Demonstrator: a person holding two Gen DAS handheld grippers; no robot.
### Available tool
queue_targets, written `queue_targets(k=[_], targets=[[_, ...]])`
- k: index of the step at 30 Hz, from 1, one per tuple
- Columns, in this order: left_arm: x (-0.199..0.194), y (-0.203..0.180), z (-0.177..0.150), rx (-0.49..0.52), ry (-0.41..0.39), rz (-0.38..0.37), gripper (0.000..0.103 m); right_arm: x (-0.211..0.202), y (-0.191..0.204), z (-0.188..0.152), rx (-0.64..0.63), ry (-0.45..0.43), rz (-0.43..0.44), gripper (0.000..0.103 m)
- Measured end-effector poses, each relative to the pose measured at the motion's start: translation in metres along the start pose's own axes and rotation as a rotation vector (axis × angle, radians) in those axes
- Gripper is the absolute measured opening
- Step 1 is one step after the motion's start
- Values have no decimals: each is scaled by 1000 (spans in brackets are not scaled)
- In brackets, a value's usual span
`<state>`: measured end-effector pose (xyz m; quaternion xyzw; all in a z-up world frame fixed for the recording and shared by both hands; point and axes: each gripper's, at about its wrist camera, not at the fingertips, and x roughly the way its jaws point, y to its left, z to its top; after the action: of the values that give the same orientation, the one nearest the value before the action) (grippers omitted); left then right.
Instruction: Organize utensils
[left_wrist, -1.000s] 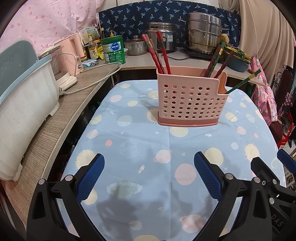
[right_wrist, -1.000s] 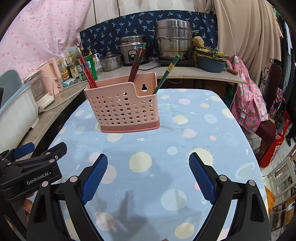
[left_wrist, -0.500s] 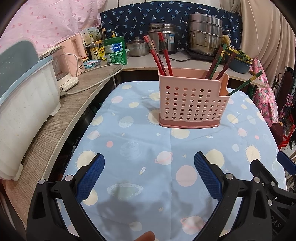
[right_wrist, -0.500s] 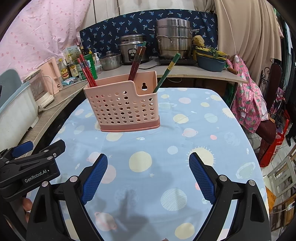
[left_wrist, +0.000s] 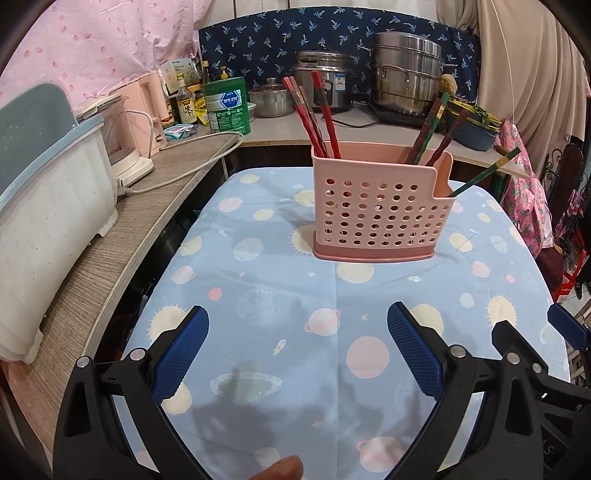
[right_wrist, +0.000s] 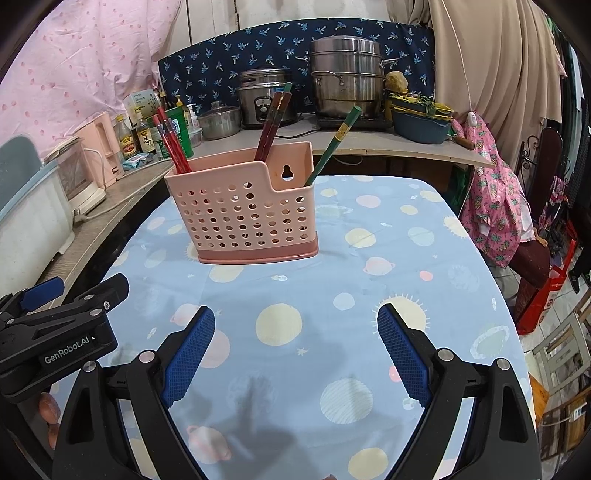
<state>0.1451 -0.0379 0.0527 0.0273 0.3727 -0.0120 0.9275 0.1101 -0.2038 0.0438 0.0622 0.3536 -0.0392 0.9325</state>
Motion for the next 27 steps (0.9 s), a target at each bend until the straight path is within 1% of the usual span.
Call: queue_targets(k=[5, 10, 19, 27], targets=[[0, -3, 0, 8, -9, 2, 93, 3, -1, 1, 0, -1, -4, 86], [4, -3, 1, 2, 1, 5, 93, 4, -1, 1, -1, 0, -4, 86], [6, 2, 2, -12, -2, 35, 93, 6, -2, 2, -1, 1, -7, 86], [9, 5, 2, -5, 6, 24, 93, 10, -3, 3, 3, 7, -15, 86]])
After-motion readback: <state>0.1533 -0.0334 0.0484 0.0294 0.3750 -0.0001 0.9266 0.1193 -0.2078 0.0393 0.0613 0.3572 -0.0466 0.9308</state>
